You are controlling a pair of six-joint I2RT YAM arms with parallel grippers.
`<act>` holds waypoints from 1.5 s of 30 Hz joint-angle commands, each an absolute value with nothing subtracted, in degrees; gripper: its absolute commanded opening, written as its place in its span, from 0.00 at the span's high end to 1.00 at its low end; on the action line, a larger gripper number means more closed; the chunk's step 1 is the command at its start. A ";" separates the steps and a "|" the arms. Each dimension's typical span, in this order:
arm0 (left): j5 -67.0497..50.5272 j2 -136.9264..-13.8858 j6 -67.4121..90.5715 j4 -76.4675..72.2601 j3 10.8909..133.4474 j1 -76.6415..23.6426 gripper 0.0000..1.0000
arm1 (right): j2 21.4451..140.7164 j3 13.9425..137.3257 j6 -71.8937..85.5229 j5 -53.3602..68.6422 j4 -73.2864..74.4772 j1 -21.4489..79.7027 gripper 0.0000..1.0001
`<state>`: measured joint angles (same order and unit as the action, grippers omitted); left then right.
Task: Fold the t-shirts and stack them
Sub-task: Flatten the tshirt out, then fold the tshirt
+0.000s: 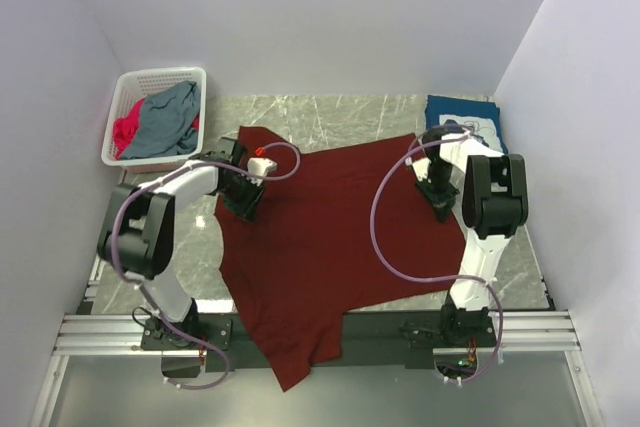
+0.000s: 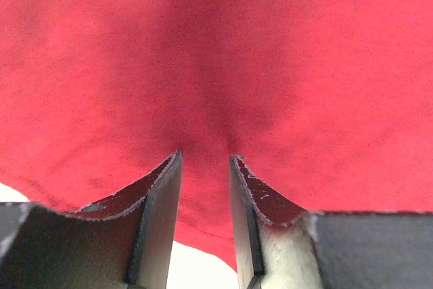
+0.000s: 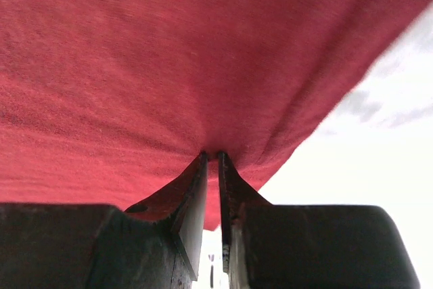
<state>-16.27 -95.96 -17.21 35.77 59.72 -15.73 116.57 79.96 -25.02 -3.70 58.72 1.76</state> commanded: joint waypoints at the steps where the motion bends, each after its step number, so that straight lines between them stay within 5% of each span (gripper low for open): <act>1: -12.49 -100.61 -14.68 31.99 63.28 -14.94 0.60 | 114.98 73.40 -28.30 -6.24 56.95 0.26 0.82; 12: -6.33 -103.98 -23.98 36.55 60.13 -4.75 0.70 | 105.57 63.99 -31.11 2.70 62.66 7.64 0.80; 19: -19.76 -101.41 -27.96 47.27 76.52 -4.57 0.40 | 105.81 76.26 -32.08 15.10 69.43 5.99 0.67; 31: -17.85 -123.38 -12.49 38.42 112.76 -4.66 0.31 | 125.58 119.06 -20.05 12.75 64.26 0.26 0.65; 37: -10.64 -128.14 -7.83 33.93 116.36 -4.57 0.28 | 130.86 122.08 -15.21 13.01 57.06 0.18 0.61; 45: -7.12 -132.71 -6.77 35.50 119.09 -4.48 0.26 | 134.21 119.01 -14.24 10.99 51.86 0.35 0.43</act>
<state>-9.61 -132.16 -8.25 36.47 115.96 -4.51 134.63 119.39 -15.44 12.29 56.01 0.01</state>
